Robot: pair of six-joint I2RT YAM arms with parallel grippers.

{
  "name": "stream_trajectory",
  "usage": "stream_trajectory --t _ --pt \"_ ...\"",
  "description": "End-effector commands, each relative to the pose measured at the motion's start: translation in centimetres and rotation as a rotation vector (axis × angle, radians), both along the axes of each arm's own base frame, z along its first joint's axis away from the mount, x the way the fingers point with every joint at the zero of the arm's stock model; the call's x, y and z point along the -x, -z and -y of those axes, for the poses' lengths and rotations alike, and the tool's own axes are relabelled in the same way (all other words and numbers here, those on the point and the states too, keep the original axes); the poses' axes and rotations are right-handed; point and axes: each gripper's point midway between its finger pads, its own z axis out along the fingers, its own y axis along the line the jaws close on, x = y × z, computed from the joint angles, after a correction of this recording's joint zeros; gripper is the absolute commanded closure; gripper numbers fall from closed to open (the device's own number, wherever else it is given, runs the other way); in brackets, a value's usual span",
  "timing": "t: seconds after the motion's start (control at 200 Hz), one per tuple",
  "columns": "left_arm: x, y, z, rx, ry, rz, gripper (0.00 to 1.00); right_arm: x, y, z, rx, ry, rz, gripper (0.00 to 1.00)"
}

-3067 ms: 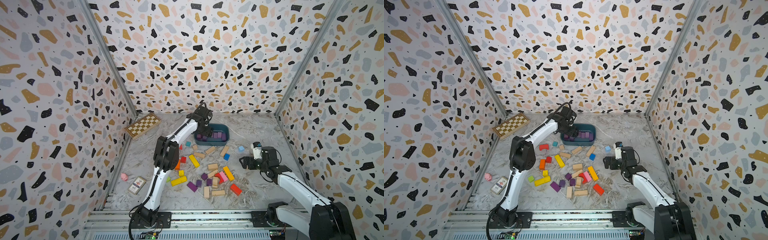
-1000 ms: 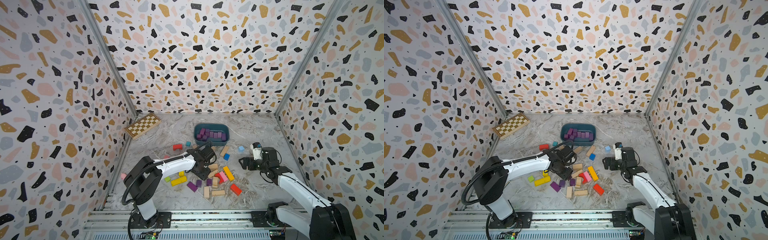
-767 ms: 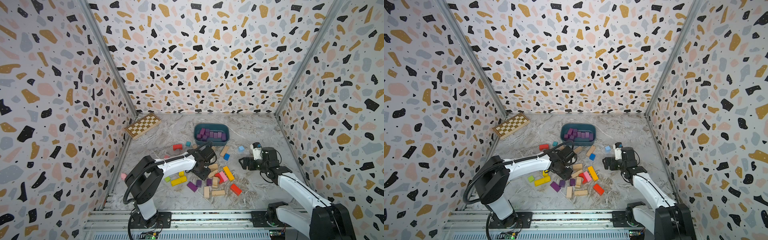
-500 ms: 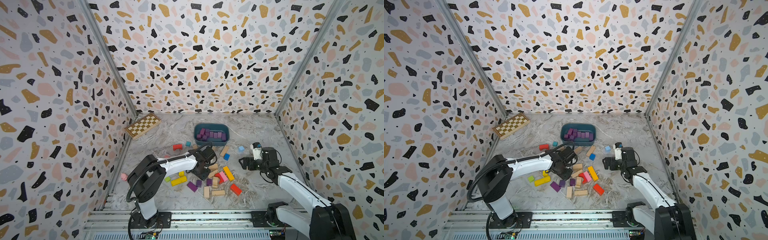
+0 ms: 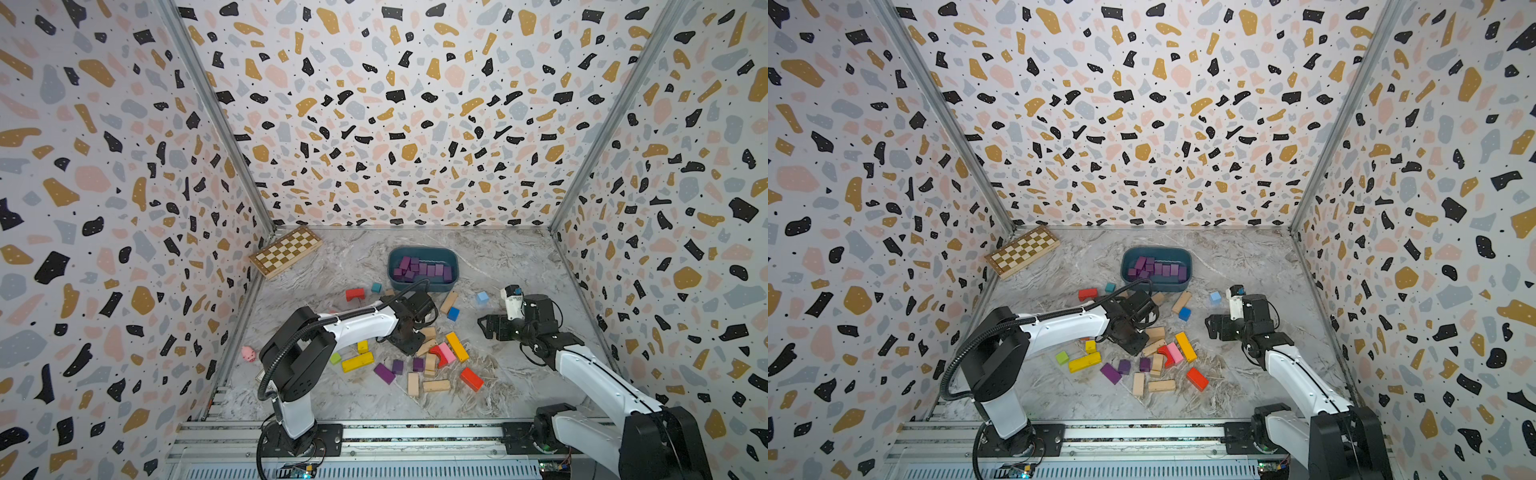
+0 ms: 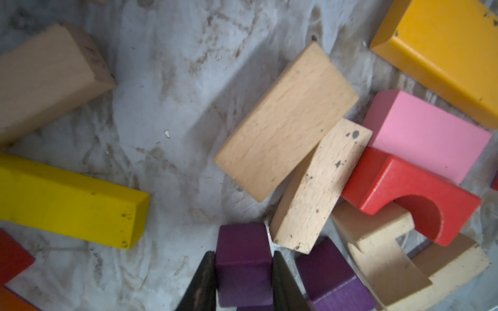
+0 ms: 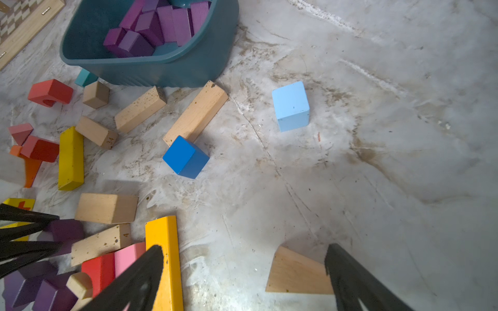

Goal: Pick purple bricks into the storage bin
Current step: Pick up the building block from the center of the board.

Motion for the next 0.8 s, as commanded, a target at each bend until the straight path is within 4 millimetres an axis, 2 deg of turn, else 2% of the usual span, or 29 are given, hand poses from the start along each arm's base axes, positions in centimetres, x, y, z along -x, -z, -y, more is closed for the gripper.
stream_trajectory --t 0.0,0.24,0.521,0.631,0.796 --pt "-0.1 -0.4 0.6 0.001 0.023 0.002 0.78 -0.1 0.0 0.2 0.006 0.008 0.001 0.05" --pt "-0.6 -1.9 0.6 -0.002 0.034 0.028 0.81 -0.1 0.0 0.2 0.005 0.009 0.001 0.05" --pt "-2.5 -6.8 1.7 0.011 0.062 0.110 0.82 -0.1 -0.1 0.2 0.002 0.007 0.006 0.05" --pt "-4.0 -9.0 2.4 0.022 0.075 0.157 0.81 -0.2 -0.2 0.1 0.000 0.005 0.008 0.05" --pt "-7.4 -11.5 3.3 0.055 0.075 0.195 0.81 -0.1 -0.3 0.1 -0.001 0.006 0.012 0.05"
